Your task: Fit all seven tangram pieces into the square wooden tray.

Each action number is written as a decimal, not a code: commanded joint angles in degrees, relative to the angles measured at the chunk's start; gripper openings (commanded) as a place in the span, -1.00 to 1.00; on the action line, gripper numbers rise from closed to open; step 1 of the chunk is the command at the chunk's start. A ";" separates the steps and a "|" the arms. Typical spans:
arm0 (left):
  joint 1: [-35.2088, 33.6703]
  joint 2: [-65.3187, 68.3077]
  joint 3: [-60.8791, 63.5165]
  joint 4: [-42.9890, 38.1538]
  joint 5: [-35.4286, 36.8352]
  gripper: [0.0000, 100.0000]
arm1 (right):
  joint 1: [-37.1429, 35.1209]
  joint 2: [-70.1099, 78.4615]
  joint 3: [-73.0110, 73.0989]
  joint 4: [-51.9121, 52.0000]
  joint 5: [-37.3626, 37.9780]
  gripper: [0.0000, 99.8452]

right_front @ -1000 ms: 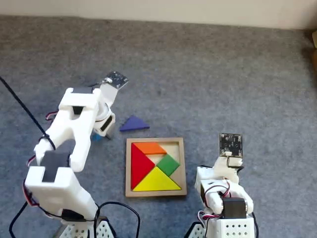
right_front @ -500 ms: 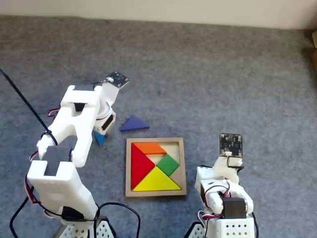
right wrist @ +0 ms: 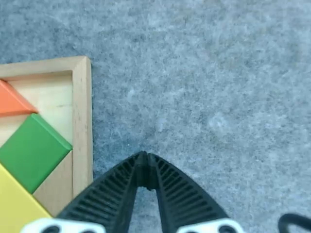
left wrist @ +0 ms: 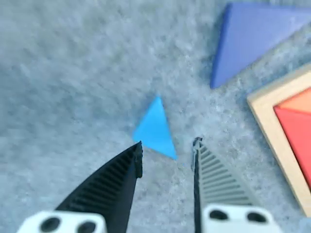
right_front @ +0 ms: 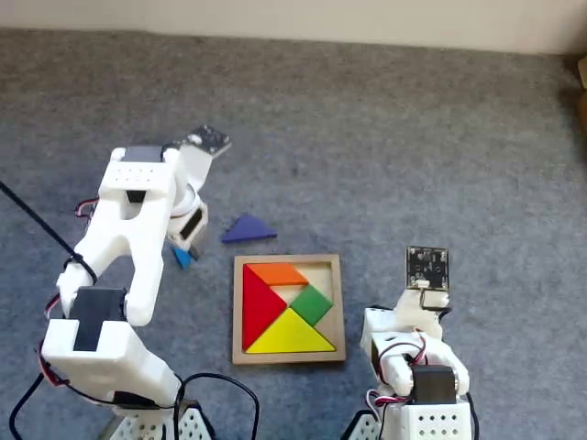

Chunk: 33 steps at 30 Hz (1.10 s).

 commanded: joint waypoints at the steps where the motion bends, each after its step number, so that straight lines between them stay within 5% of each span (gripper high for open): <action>1: 1.63 -2.59 2.59 -2.20 0.62 -0.64 | 1.01 -1.01 7.78 -1.63 0.88 -0.99; 12: -2.24 -2.42 9.19 -14.24 0.62 -0.64 | 1.01 -1.01 7.78 -1.54 0.88 -0.99; 33: 0.57 -2.33 -1.01 -6.42 3.43 -0.64 | 1.10 -1.01 7.78 -1.54 0.88 -0.99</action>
